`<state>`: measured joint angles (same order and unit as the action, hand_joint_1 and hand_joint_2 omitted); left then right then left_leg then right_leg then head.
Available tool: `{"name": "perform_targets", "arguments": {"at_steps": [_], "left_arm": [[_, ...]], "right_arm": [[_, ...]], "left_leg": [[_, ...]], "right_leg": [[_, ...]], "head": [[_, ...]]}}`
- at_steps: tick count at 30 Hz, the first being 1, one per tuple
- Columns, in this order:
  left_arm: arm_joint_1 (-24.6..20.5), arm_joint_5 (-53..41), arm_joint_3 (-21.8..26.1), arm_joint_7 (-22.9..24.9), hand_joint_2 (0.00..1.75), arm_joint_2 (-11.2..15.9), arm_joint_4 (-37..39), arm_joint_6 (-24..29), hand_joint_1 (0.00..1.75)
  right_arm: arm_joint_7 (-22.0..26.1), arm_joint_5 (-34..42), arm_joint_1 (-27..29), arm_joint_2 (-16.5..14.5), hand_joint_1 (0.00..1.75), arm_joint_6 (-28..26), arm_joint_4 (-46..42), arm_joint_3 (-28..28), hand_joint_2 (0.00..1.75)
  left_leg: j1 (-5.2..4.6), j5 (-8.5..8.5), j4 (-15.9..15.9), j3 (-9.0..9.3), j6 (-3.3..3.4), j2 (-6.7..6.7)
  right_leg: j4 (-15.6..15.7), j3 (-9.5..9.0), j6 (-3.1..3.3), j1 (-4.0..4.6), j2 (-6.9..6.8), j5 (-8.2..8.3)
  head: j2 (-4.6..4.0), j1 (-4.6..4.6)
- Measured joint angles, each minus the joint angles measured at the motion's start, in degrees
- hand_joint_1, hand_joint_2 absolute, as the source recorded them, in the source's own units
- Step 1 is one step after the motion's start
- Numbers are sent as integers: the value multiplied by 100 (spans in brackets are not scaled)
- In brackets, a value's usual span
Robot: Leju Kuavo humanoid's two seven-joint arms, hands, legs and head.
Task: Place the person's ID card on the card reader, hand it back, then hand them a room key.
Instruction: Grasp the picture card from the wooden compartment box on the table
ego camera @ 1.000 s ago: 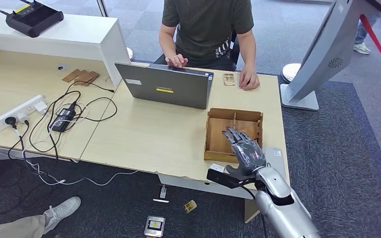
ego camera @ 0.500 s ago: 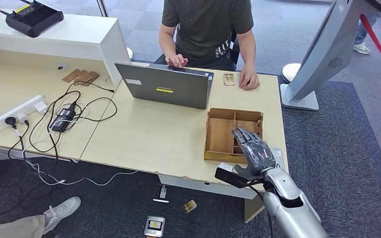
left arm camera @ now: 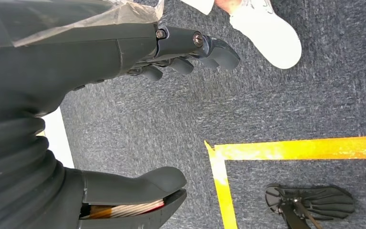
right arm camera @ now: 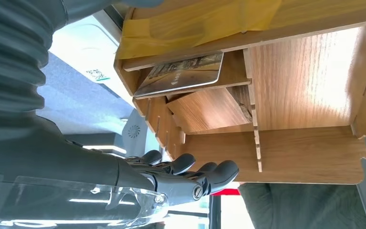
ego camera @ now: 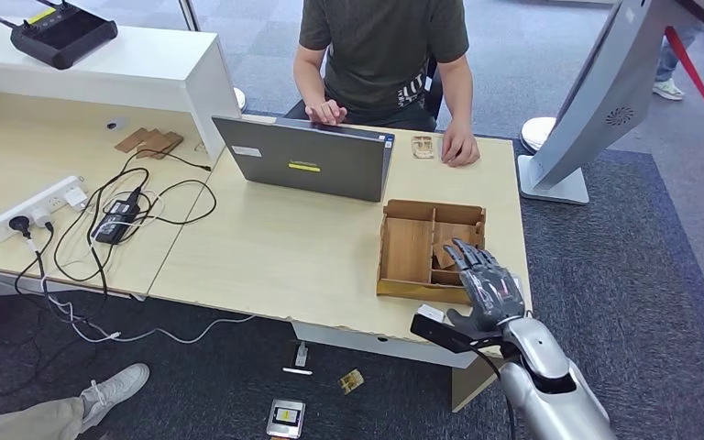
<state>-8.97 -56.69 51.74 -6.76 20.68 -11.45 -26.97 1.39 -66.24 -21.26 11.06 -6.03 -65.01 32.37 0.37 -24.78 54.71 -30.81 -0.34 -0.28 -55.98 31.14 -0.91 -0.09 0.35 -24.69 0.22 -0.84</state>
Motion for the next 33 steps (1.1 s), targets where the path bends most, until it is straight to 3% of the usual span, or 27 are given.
{"name": "perform_targets", "arguments": {"at_steps": [33], "left_arm": [[-2, -71, 7, -51, 175, -1, 1, -9, 0]], "right_arm": [[60, 111, -151, -176, 0, -153, 290, -22, 175]], "left_leg": [[0, 0, 0, -1, 0, 0]], "right_leg": [[0, 0, 0, 0, 0, 0]], "head": [[0, 0]]}}
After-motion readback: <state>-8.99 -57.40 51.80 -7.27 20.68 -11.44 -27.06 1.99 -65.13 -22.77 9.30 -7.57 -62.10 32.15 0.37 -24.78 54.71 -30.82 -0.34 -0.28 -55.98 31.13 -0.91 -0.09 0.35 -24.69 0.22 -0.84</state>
